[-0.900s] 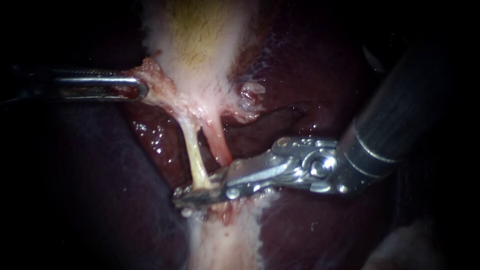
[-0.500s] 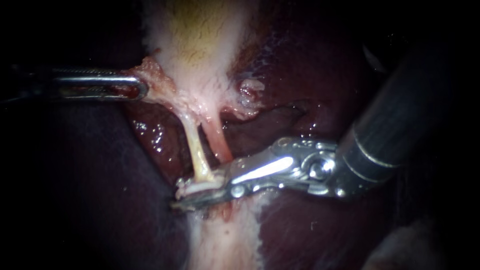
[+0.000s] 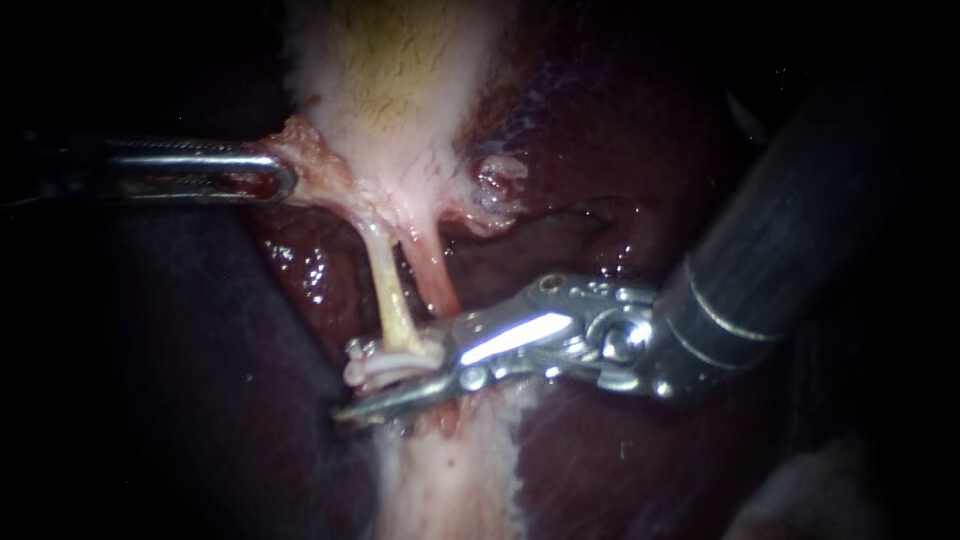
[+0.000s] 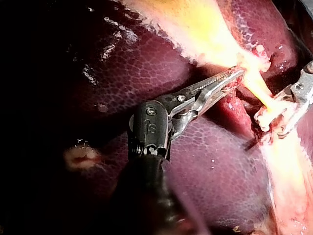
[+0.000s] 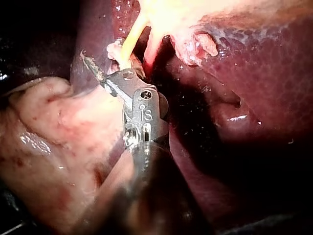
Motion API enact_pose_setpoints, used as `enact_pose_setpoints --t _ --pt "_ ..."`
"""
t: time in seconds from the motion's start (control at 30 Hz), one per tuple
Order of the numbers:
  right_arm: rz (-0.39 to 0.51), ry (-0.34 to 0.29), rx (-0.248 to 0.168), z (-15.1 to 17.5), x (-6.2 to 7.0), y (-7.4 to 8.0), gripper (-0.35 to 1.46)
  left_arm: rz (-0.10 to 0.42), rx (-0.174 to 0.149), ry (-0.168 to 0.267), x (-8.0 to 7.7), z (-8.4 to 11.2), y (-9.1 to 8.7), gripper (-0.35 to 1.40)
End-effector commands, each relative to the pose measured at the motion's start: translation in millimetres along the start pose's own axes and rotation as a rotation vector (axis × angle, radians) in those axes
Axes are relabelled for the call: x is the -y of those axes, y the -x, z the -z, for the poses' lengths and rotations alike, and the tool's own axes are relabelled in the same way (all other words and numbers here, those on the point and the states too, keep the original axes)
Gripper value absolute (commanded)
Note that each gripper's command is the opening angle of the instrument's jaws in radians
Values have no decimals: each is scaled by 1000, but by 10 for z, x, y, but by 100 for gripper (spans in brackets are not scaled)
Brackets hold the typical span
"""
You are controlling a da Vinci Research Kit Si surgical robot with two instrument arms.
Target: Going back second clip left tube
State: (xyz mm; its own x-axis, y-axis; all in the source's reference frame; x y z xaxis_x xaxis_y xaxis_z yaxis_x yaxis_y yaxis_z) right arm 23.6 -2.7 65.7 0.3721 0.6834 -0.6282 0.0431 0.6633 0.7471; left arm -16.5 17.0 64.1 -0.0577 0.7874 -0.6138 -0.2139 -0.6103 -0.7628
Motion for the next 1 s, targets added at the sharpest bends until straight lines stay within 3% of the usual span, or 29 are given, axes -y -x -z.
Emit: enact_pose_setpoints --t 0.03,0.2,0.5,0.73,1.0 --pt "19 13 -4 1 -3 0 49 0 0 0 0 0 0 -35" --pt "86 55 -15 6 -14 3 50 0 3 -1 0 0 0 -35" --pt "191 73 -12 22 -10 9 50 -1 3 -1 0 1 1 -35" --pt "313 55 -5 77 1 18 50 -1 3 0 0 3 1 -35" --pt "358 73 -9 141 12 21 50 -1 4 1 0 4 1 -35"
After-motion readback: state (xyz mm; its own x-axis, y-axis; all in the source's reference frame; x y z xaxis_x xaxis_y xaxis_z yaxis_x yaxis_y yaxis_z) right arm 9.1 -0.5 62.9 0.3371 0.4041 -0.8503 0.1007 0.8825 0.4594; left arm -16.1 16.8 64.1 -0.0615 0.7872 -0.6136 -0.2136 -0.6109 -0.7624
